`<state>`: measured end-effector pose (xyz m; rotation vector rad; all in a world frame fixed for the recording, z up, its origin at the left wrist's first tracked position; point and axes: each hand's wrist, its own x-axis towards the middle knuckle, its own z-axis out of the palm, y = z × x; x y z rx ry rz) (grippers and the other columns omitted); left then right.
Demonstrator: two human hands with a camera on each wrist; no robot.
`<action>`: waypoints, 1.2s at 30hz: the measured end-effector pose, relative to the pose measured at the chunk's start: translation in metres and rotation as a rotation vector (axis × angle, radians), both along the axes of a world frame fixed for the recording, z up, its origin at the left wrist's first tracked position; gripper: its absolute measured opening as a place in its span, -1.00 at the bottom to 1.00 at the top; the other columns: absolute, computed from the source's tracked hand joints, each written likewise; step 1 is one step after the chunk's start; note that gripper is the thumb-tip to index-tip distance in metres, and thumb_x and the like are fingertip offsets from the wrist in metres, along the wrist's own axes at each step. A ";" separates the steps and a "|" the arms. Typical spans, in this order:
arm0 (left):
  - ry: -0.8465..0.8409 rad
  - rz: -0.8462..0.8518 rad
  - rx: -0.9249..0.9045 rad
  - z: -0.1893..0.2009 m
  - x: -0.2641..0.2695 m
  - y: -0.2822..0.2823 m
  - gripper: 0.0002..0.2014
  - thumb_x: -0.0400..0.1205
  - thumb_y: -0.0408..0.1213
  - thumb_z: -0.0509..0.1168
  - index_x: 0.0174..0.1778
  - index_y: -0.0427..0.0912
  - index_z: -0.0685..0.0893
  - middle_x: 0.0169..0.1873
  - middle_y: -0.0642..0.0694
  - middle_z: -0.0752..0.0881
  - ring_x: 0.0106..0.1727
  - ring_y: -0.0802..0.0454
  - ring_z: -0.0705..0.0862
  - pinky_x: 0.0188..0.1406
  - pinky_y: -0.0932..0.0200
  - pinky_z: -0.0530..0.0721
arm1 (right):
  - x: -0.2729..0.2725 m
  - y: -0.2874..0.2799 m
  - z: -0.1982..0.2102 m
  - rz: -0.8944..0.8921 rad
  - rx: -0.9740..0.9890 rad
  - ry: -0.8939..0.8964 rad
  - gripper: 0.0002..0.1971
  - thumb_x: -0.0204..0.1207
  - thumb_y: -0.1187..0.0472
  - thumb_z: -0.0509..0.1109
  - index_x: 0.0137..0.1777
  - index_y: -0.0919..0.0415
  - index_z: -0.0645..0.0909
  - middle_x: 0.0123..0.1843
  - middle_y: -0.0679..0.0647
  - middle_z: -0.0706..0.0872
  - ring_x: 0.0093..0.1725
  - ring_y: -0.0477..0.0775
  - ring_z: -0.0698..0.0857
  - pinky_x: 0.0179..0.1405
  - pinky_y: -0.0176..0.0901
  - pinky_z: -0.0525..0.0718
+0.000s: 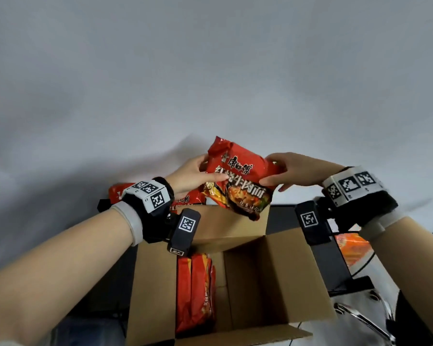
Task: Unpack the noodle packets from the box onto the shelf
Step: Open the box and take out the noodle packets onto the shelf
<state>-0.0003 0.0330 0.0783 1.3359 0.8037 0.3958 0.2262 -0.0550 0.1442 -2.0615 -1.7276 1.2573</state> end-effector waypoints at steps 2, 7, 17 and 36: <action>-0.023 0.040 0.011 0.001 0.007 0.003 -0.44 0.49 -0.36 0.45 0.41 -0.15 0.47 0.22 -0.09 0.70 0.22 -0.03 0.70 0.24 0.03 0.67 | 0.003 0.011 -0.002 -0.029 0.109 -0.073 -0.61 0.43 0.16 0.50 0.22 0.21 0.53 0.03 0.07 0.67 0.02 0.11 0.71 -0.10 -0.03 0.79; 0.496 -0.260 0.269 -0.024 0.010 0.013 -0.37 0.44 -0.12 0.50 0.42 -0.11 0.48 0.35 -0.06 0.59 0.36 -0.01 0.56 0.42 0.10 0.48 | 0.047 0.042 0.001 -0.191 0.307 -0.084 -0.53 0.37 0.33 0.53 0.27 0.12 0.53 -0.01 0.05 0.64 0.01 0.15 0.68 -0.36 -0.21 0.77; 0.678 -0.595 0.162 -0.047 -0.012 0.008 -0.64 0.51 -0.26 0.45 0.25 -0.11 0.72 0.08 0.05 0.79 0.13 0.18 0.71 0.25 0.39 0.53 | 0.047 0.073 -0.126 0.158 0.094 -0.318 -0.45 0.26 0.08 0.57 0.29 0.03 0.61 0.21 0.02 0.69 0.14 0.10 0.68 0.04 -0.10 0.64; 0.548 -0.420 0.179 -0.054 -0.016 0.020 -0.69 0.56 -0.44 0.36 0.24 -0.25 0.71 0.18 -0.12 0.77 0.21 0.08 0.72 0.28 0.37 0.56 | 0.052 0.087 -0.186 -0.007 -0.044 -0.129 -0.57 0.51 0.16 0.36 0.35 0.33 0.53 0.26 0.22 0.68 0.11 0.18 0.70 0.03 0.01 0.73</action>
